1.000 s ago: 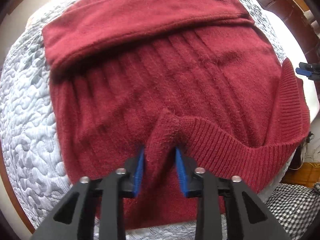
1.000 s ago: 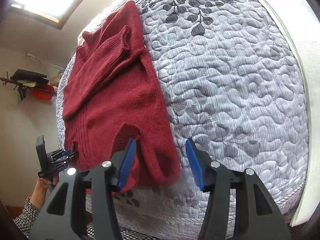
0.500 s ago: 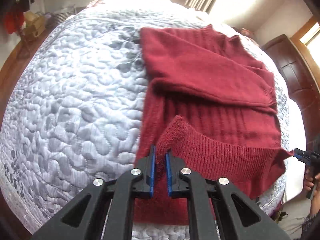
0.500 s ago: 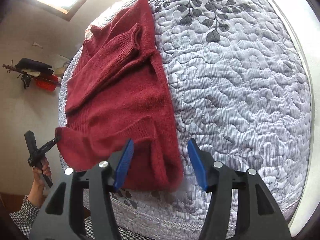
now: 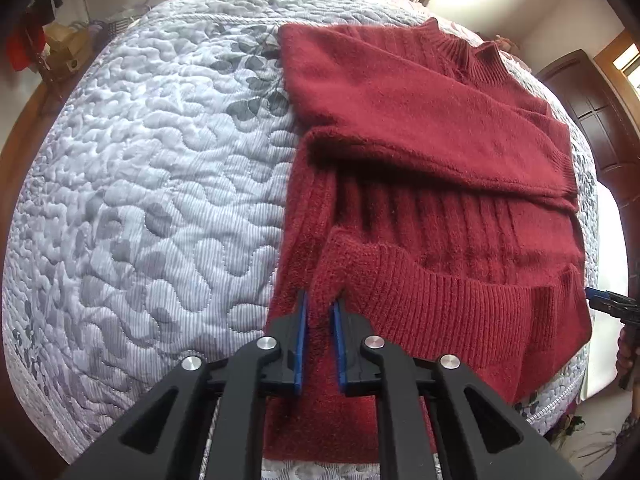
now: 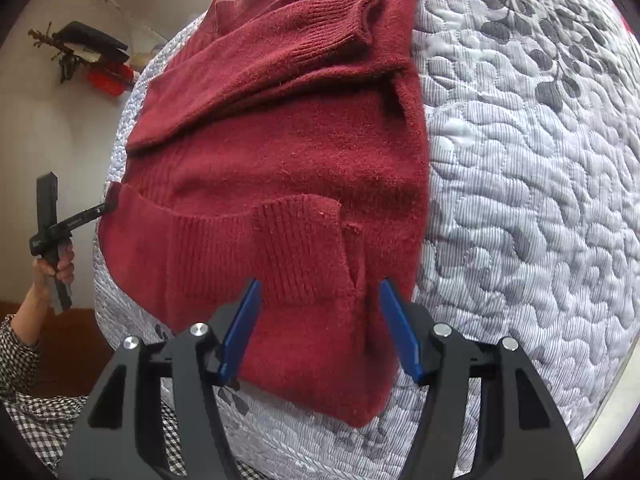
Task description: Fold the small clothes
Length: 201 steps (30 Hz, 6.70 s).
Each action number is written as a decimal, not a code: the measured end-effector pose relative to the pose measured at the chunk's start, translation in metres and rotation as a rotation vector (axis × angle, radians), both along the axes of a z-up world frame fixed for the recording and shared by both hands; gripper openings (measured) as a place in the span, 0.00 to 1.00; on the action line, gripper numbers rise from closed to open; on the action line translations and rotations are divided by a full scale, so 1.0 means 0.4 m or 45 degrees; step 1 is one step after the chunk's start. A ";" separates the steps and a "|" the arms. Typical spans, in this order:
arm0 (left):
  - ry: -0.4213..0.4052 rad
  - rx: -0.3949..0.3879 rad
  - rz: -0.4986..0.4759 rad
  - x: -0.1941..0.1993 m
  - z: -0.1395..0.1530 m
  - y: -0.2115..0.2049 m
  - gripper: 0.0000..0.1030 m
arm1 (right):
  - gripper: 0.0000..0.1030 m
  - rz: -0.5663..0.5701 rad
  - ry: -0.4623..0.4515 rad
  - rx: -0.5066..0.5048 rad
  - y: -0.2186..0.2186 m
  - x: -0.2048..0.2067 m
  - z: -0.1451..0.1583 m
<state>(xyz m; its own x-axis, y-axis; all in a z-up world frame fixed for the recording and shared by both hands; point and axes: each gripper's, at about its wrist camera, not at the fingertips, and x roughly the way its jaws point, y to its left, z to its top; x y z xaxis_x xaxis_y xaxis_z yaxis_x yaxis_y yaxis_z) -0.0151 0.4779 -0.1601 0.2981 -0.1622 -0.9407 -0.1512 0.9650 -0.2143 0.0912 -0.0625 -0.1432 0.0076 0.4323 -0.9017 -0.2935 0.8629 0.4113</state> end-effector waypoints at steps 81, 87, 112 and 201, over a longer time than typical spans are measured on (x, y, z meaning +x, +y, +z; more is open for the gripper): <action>-0.321 -0.009 0.173 0.566 0.103 0.003 0.12 | 0.06 -0.165 -0.230 0.107 0.087 0.632 0.099; -0.186 0.030 0.199 0.593 -0.010 0.009 0.17 | 0.08 -0.240 -0.139 0.097 0.066 0.649 0.015; 0.042 -0.283 0.155 0.140 -0.052 0.005 0.55 | 0.61 -0.213 0.042 0.135 -0.076 0.120 -0.008; -0.098 0.155 -0.078 0.383 -0.046 -0.325 0.85 | 0.24 -0.351 0.124 0.029 0.021 0.346 -0.111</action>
